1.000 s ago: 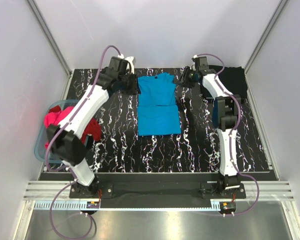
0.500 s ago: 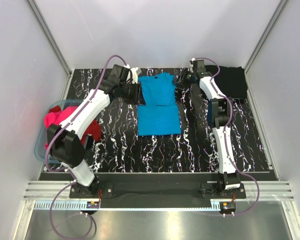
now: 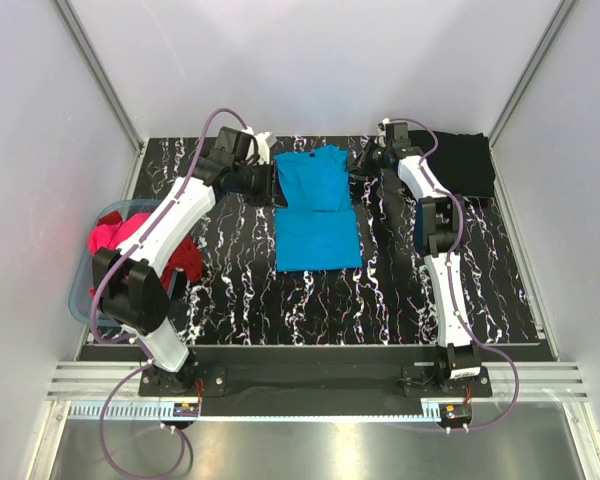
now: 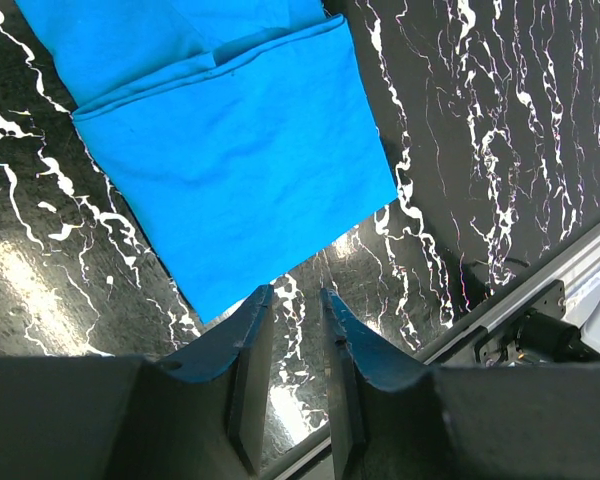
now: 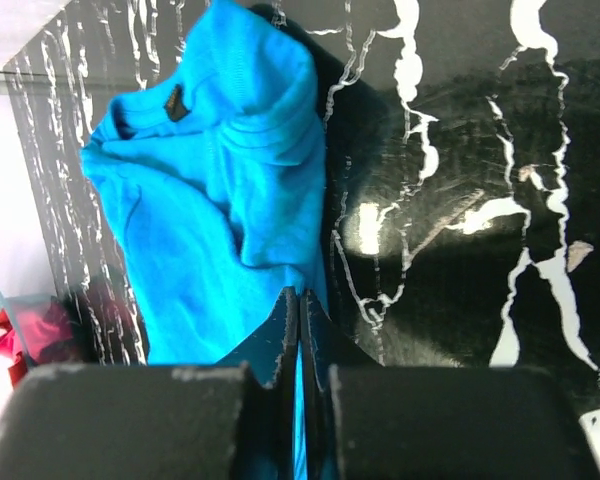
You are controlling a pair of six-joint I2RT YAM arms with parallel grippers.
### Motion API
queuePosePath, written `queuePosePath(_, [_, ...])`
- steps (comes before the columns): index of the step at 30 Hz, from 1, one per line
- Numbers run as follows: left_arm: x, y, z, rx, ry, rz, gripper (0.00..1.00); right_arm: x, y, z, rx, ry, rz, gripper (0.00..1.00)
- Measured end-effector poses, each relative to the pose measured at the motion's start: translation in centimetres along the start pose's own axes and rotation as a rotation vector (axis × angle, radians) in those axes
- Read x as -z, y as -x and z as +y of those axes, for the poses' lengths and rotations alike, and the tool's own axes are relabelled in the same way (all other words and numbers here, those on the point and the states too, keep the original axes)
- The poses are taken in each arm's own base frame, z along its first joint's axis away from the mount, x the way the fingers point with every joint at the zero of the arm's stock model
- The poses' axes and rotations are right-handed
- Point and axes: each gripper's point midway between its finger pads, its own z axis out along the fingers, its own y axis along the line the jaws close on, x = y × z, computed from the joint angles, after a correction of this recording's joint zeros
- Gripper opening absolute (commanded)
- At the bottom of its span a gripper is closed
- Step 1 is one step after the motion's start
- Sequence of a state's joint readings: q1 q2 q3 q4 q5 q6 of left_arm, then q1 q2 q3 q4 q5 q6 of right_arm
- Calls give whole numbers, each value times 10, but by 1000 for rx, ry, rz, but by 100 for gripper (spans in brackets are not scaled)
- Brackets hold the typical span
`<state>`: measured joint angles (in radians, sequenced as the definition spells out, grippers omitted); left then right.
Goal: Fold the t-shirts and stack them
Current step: Fold the tshirt
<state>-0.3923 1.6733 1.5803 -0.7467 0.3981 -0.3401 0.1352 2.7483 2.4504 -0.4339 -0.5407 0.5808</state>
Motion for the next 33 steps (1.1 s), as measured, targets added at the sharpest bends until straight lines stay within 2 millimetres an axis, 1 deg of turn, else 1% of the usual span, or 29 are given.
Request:
queuePosePath(2, [0, 0, 1, 2, 2, -1, 29, -2, -2, -3, -1, -2, 1, 0])
queuePosePath(5, [0, 0, 3, 6, 2, 0, 29, -3, -10, -10, -14, -9, 17, 0])
queuePosePath(10, [1, 1, 3, 8, 0, -1, 29, 3, -13, -5, 1, -15, 16, 0])
queuePosePath(14, [1, 1, 4, 10, -3, 0, 29, 8, -15, 7, 45, -24, 6, 0])
queuePosePath(20, [1, 1, 3, 11, -10, 2, 29, 7, -23, 38, 120, -13, -1, 2])
queuePosePath(24, [1, 0, 2, 11, -12, 3, 29, 2, -30, 46, 147, -10, 5, 4])
queuePosePath(28, [1, 0, 2, 11, -13, 3, 29, -1, -37, 50, 162, -6, 16, 16])
queuePosePath(29, [1, 0, 2, 11, -13, 3, 29, -2, -39, 49, 166, -7, 21, 21])
queuePosePath(33, [1, 0, 2, 11, -13, 3, 30, -4, -49, 47, 180, -3, 48, 26])
